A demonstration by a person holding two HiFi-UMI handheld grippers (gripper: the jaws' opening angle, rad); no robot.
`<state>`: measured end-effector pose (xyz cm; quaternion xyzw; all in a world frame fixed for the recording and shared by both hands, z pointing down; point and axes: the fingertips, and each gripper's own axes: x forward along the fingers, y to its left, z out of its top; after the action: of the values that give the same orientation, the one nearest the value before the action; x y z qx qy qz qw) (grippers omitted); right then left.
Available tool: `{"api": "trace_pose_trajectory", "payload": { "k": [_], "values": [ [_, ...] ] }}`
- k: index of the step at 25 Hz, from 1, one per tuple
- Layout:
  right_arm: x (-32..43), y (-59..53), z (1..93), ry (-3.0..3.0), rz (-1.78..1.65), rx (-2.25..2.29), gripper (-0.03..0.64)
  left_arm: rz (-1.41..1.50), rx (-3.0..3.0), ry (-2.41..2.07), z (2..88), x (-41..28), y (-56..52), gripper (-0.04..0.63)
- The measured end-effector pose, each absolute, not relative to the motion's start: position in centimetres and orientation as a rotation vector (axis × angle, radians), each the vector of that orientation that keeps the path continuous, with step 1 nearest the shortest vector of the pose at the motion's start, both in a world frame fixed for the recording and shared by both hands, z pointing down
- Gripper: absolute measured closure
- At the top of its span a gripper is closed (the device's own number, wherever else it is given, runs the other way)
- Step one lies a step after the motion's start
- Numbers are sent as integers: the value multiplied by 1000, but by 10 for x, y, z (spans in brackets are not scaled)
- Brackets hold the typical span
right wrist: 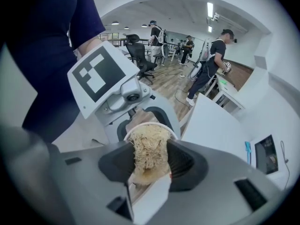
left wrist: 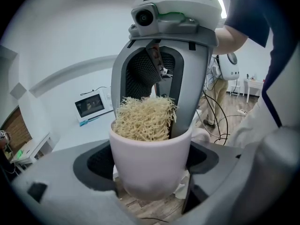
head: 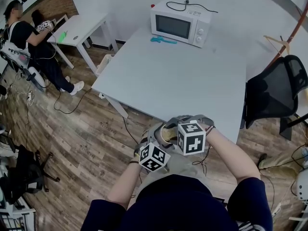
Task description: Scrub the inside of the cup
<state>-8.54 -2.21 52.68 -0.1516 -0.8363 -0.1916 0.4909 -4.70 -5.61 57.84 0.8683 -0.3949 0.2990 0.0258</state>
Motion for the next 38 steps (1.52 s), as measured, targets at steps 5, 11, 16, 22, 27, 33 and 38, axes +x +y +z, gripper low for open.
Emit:
{"api": "trace_pose_trajectory", "payload": {
  "k": [5, 11, 16, 22, 27, 33, 38],
  "values": [
    [-81, -51, 514, -2108, -392, -248, 439, 900, 2662, -1238, 585, -50, -81, 175],
    [-64, -93, 492, -2206, -282, -84, 440, 896, 2635, -1215, 597, -47, -115, 175],
    [-51, -131, 483, -2282, -188, 25, 439, 886, 2602, -1222, 606, -45, -148, 175],
    [-43, -186, 482, -2466, 35, 363, 439, 799, 2531, -1317, 612, -51, -190, 175],
    [-23, -224, 485, -2632, 314, 700, 439, 725, 2451, -1394, 628, -58, -232, 175],
    [4, -250, 507, -2635, 568, 954, 440, 670, 2377, -1450, 647, -63, -274, 175],
    [23, -269, 522, -2600, 637, 1069, 440, 638, 2373, -1459, 654, -63, -300, 175]
  ]
}}
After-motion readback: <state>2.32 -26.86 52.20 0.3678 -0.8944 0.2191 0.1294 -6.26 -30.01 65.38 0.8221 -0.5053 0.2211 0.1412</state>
